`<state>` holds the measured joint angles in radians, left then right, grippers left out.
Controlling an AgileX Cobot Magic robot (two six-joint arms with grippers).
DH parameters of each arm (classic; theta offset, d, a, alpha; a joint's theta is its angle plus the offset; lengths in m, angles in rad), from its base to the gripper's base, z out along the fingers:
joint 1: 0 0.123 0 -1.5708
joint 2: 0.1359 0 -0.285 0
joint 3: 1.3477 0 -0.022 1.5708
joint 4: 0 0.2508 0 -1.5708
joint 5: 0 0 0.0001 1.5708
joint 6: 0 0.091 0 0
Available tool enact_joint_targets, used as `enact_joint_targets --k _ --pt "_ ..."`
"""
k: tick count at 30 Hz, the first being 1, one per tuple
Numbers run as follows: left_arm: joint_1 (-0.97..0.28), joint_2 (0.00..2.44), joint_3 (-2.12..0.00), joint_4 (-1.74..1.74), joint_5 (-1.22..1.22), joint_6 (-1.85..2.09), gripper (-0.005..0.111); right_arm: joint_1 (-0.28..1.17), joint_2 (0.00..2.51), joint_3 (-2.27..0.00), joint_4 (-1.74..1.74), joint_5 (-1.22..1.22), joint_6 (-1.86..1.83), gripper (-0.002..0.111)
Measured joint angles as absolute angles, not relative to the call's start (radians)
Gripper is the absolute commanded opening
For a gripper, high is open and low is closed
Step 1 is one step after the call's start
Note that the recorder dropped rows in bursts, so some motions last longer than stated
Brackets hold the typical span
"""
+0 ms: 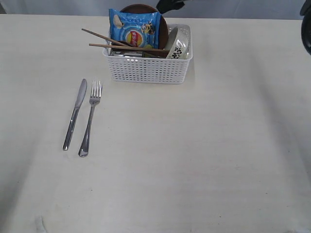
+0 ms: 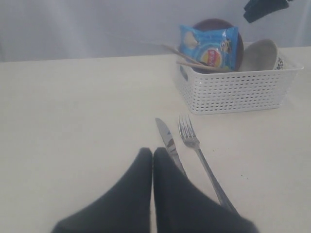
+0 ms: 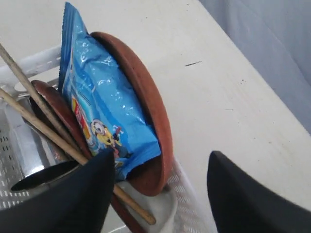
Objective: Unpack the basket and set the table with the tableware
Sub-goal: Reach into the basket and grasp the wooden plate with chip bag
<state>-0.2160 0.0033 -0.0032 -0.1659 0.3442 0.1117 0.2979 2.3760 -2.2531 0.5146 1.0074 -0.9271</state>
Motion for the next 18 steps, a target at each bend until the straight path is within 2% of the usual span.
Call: enact_joint_targets --k 13,15,18 --pt "-0.216 0.003 -0.003 -0.166 0.344 0.112 0.0 0.277 2.487 -2.253 0.754 0.956 -1.149 0.054" --pt "-0.216 0.003 -0.003 -0.166 0.344 0.112 0.0 0.277 2.497 -2.253 0.768 0.936 -1.161 0.049" --pt "-0.216 0.003 -0.003 -0.166 0.344 0.112 0.0 0.277 2.508 -2.255 0.775 0.925 -1.171 0.036"
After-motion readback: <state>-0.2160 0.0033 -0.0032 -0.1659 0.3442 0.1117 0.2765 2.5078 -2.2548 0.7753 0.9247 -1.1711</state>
